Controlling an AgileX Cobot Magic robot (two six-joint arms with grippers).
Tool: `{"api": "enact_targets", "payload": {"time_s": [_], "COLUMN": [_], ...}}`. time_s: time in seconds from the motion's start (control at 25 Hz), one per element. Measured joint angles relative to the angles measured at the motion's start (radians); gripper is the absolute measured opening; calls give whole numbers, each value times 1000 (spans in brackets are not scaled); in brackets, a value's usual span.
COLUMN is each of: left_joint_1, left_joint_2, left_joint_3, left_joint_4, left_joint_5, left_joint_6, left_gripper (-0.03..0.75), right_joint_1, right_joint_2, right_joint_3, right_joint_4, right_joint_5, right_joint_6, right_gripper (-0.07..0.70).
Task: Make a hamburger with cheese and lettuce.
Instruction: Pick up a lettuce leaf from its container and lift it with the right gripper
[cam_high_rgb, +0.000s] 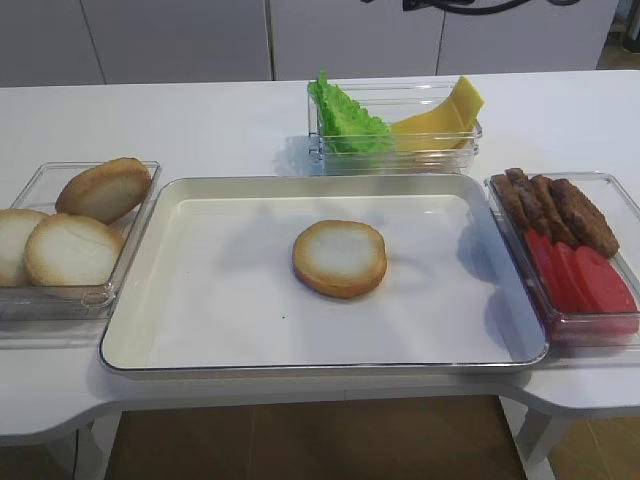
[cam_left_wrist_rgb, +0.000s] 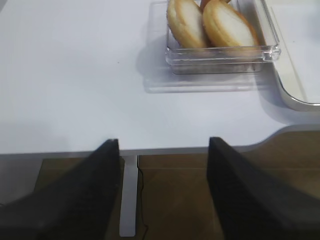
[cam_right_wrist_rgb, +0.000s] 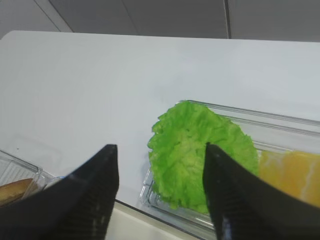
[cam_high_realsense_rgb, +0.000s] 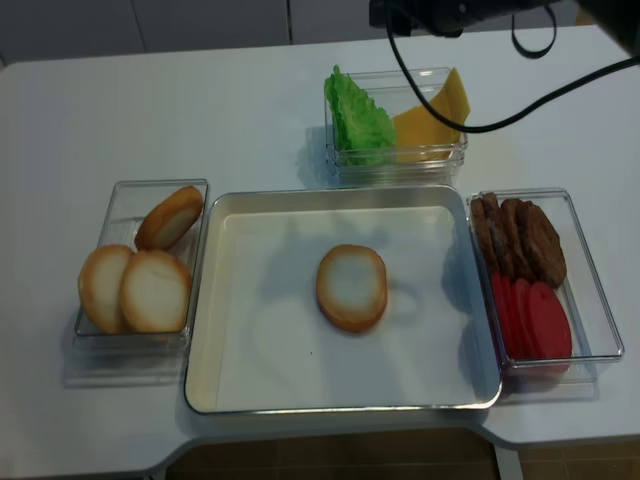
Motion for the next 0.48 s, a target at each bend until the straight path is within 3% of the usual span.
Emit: {"api": "enact_targets", "payload": {"time_s": [0.48], "left_joint_1": [0], "left_joint_2": [0], "left_joint_3": [0], "left_joint_4": [0], "left_joint_5": [-2], "left_joint_6": [0], "left_gripper": [416], "right_joint_1": [0], "right_joint_2": [184], "right_joint_3": [-75], "right_joint_4": [155], "right_joint_5": [-20], "right_joint_6": [-63], "right_gripper": [425]}}
